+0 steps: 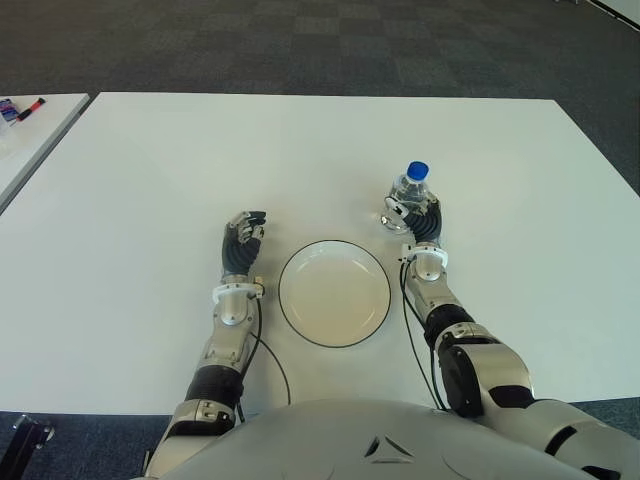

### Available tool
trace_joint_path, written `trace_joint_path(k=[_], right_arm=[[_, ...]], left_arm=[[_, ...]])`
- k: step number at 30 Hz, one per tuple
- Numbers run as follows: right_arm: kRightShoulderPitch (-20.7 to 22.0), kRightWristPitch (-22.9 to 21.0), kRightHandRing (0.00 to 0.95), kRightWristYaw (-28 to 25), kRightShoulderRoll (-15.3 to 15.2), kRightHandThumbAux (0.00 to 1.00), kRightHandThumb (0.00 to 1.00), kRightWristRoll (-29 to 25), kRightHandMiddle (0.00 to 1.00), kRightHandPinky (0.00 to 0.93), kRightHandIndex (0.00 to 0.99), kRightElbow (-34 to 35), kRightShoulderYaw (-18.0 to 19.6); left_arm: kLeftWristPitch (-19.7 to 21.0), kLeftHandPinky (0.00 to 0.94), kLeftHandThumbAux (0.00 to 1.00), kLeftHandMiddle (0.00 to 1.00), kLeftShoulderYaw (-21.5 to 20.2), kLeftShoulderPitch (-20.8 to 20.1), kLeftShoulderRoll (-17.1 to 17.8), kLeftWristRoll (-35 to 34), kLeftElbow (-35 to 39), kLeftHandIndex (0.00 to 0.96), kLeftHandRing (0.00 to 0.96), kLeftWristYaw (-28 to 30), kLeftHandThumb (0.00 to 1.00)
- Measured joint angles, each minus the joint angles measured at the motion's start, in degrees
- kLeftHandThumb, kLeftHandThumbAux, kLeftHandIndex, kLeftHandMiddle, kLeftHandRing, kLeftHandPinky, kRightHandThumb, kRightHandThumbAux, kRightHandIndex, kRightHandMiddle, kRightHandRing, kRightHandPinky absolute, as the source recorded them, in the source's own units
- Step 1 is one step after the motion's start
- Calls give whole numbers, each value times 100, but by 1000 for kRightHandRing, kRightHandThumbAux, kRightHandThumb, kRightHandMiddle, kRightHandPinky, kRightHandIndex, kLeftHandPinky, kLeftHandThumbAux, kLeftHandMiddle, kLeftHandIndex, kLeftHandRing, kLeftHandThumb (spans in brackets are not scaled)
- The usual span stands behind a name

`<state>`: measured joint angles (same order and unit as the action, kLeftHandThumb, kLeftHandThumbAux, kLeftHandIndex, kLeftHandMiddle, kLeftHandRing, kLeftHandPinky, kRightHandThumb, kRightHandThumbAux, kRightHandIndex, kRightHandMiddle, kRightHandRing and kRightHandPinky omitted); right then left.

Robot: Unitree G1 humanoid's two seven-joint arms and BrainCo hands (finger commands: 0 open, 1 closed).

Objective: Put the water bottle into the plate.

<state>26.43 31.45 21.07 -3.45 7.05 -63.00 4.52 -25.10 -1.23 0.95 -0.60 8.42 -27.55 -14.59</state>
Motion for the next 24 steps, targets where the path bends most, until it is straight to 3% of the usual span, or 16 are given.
trace_joint_path(k=[24], right_arm=[[75, -40, 527, -143, -13, 681, 841, -85, 489, 507, 401, -115, 173]], left_arm=[[-54, 382, 708, 340, -10, -41, 9, -58, -62, 414, 350, 13, 715]])
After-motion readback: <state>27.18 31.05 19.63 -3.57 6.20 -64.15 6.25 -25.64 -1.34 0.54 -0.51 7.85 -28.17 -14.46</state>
